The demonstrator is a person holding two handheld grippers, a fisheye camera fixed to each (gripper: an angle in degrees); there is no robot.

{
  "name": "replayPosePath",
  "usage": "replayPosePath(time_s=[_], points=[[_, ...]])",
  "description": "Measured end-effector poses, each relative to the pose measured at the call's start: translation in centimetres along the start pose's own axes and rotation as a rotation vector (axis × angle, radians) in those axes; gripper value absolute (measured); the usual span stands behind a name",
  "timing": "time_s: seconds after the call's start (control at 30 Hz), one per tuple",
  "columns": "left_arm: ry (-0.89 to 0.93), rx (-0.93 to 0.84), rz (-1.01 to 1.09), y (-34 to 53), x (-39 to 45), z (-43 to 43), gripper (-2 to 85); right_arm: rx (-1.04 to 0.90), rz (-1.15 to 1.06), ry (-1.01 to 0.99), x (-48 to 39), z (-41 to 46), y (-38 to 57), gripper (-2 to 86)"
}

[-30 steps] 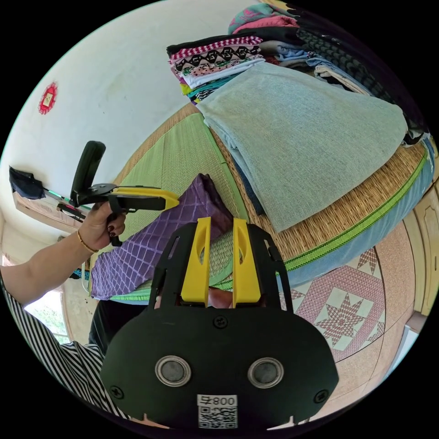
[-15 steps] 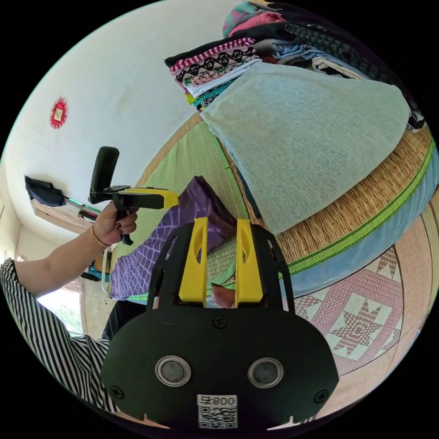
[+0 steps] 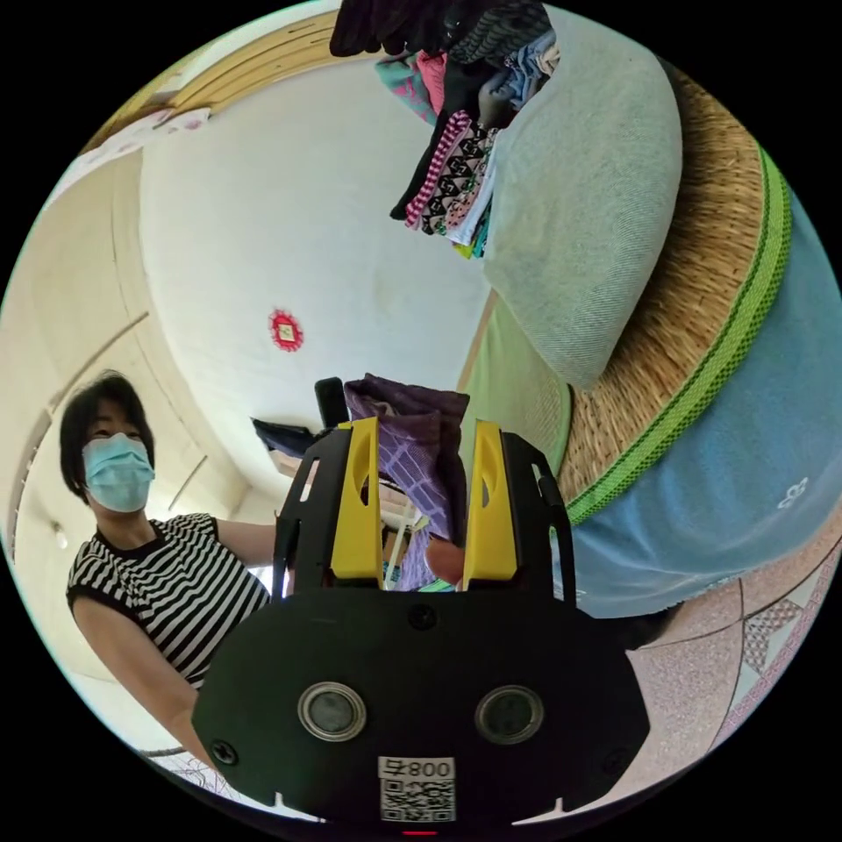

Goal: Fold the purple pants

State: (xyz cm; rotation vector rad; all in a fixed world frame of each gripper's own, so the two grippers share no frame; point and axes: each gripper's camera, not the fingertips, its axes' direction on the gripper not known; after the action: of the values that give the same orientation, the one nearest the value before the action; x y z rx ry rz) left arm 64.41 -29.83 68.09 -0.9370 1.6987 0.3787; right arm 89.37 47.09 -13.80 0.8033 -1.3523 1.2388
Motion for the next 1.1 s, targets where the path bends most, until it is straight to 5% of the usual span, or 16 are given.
replayPosePath(time_s=[0.2, 0.7, 1.1], points=[[-0.031, -0.015, -0.004, 2.2, 2.2, -1.8, 2.5, -0.027, -0.034, -0.096, 0.7, 0.8, -0.2, 11.4], [-0.22, -0.016, -0.074, 9.3, 6.4, -8.0, 2.5, -0.039, -0.174, 0.154, -1.6, 6.4, 2.9, 2.9], [-0.269, 0.019, -0.112, 23.4, 10.8, -16.5, 2.3, -0.292, -0.253, 0.136, 0.6, 22.0, 7.9, 2.6]])
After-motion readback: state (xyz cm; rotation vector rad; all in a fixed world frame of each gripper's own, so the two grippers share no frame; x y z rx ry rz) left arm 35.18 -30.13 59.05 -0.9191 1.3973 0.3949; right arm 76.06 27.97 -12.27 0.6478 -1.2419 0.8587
